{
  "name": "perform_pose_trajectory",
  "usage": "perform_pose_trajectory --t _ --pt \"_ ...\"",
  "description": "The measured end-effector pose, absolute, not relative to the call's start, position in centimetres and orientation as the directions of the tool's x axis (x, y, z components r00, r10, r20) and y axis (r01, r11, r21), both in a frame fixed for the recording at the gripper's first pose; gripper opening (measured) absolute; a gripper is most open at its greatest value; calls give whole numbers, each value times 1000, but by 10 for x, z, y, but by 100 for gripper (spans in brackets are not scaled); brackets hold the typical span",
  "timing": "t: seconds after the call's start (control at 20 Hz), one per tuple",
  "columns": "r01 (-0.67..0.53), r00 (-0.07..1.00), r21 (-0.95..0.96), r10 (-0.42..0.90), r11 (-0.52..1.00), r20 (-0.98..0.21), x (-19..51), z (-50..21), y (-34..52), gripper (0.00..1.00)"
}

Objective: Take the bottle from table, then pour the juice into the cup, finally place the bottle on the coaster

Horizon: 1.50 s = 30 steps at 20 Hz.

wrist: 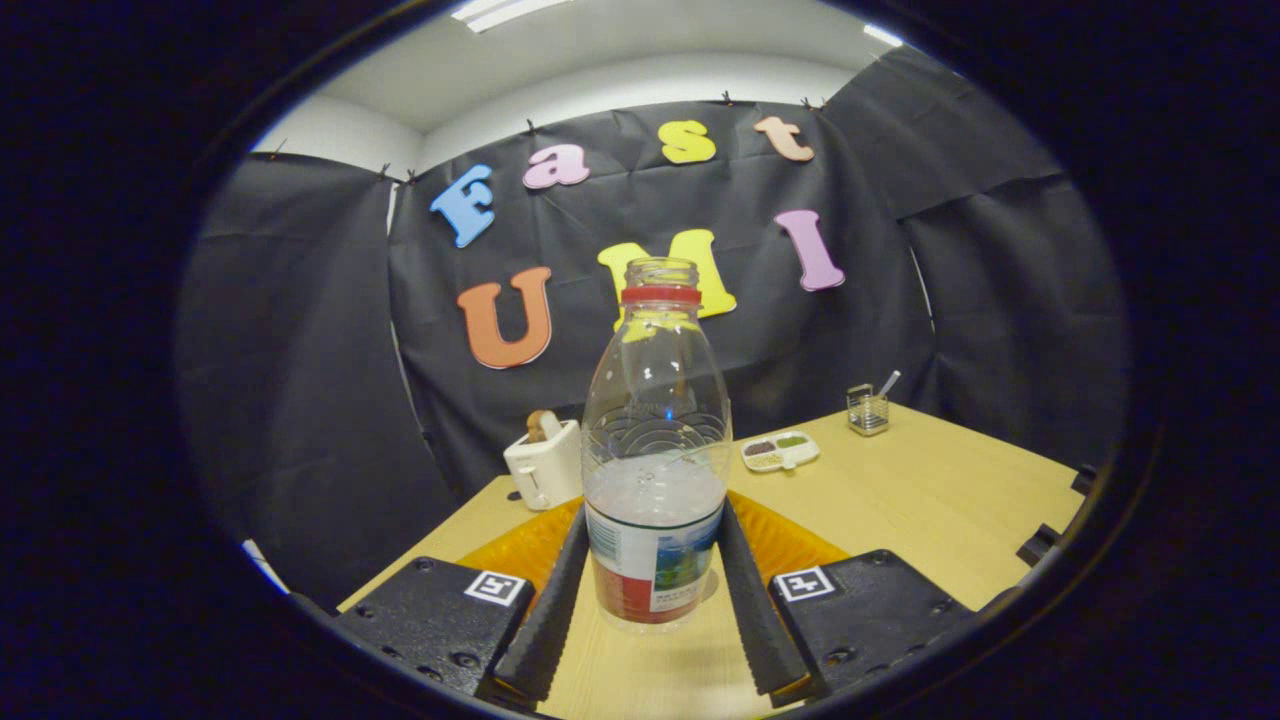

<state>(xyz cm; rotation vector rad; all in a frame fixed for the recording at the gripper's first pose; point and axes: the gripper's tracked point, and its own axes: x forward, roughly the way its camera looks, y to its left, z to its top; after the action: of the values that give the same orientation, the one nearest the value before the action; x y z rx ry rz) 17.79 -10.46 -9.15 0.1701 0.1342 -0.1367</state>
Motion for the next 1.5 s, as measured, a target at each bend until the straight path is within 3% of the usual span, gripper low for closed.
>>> perform_pose_trajectory --t 0.8,1.5 --pt "185 959 -62 -194 981 -206 296 -172 -118 76" --pt "163 948 -137 -193 977 -254 323 -234 -108 78"
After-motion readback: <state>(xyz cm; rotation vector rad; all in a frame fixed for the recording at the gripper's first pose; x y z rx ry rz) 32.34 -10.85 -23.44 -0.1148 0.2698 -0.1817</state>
